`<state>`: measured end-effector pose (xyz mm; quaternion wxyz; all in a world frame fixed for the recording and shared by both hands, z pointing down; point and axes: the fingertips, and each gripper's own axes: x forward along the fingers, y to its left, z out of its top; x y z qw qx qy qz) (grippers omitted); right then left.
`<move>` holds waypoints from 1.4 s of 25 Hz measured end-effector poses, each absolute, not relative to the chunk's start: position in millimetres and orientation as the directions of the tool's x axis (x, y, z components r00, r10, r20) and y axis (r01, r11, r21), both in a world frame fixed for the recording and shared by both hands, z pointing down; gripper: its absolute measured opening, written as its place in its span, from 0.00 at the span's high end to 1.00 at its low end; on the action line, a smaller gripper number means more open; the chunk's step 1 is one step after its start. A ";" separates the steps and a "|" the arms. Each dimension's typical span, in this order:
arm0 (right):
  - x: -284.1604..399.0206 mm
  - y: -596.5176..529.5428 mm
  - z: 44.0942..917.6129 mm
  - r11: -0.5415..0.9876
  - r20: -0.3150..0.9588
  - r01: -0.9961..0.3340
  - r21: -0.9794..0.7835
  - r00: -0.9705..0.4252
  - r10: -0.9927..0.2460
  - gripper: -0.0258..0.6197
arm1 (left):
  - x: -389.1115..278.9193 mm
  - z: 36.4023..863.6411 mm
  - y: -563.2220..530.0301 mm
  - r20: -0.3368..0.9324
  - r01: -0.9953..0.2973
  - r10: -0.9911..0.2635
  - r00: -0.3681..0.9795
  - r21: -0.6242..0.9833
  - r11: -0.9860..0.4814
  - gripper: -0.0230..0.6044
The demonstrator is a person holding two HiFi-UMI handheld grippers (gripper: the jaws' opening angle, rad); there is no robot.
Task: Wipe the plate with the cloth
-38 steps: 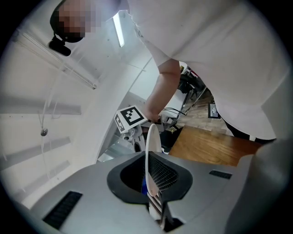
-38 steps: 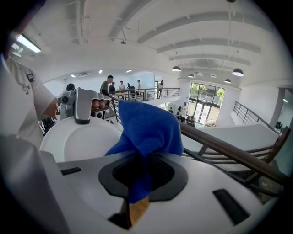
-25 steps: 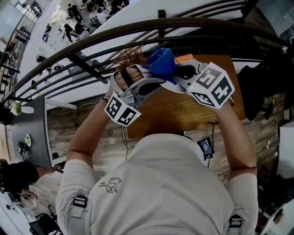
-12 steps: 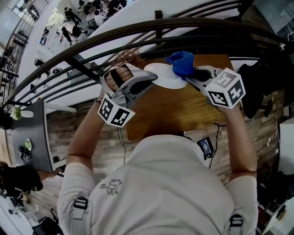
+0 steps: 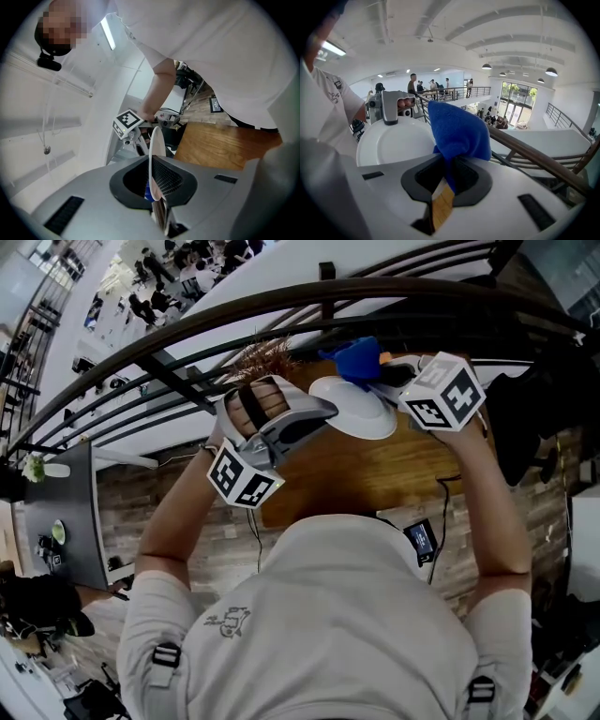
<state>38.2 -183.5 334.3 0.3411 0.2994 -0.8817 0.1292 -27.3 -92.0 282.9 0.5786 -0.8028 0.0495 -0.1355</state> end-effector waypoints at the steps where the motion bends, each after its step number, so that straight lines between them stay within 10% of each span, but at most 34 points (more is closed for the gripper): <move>1: 31.2 -184.3 330.6 0.799 0.679 -0.601 -0.019 -0.594 -0.431 0.89 | -25.5 284.3 -90.9 0.165 0.085 -0.233 0.958 -0.944 -0.318 0.94; 13: -25.0 -151.0 279.4 0.885 0.621 -0.465 -0.015 -0.698 -0.357 0.89 | -24.5 286.6 -109.7 0.164 0.077 -0.273 0.948 -0.950 -0.303 0.94; 35: 52.5 -155.3 298.8 0.786 0.648 -0.613 -0.079 -0.631 -0.427 0.89 | -42.7 260.3 -107.9 0.097 0.021 -0.291 0.952 -0.966 -0.257 0.94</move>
